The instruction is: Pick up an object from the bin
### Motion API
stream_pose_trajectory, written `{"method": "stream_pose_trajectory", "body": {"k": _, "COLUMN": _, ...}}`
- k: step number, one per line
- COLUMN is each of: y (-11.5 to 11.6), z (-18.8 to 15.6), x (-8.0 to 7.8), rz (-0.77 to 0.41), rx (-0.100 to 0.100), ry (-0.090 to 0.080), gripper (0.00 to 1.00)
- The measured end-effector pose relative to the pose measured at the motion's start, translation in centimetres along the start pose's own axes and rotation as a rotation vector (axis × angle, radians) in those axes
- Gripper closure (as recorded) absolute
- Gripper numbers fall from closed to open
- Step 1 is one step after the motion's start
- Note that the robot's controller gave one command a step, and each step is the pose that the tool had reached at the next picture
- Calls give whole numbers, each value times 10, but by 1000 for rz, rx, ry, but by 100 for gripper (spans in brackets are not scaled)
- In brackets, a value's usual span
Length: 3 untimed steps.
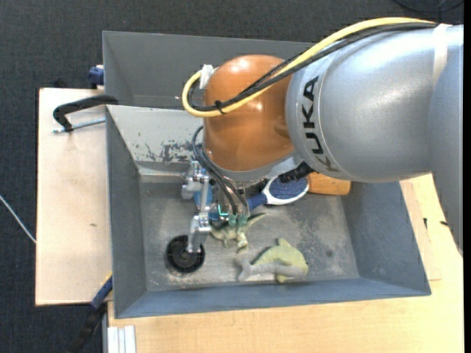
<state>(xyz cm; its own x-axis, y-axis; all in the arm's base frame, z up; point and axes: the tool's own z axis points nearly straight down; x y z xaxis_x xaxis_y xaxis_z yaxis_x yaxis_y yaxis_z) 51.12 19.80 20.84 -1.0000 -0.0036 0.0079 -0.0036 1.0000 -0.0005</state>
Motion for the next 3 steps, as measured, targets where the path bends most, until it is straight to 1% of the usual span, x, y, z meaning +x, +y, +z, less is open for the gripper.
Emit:
{"method": "stream_pose_trajectory", "body": {"k": 1, "y": -23, "z": 136, "x": 19, "rz": -124, "rx": 1, "ry": -2, "gripper": 0}}
{"method": "stream_pose_trajectory", "body": {"k": 2, "y": -22, "z": 131, "x": 17, "rz": -123, "rx": -2, "ry": -9, "gripper": 100}}
{"method": "stream_pose_trajectory", "body": {"k": 3, "y": -47, "z": 35, "x": -8, "rz": -558, "rx": 1, "ry": -18, "gripper": 100}}
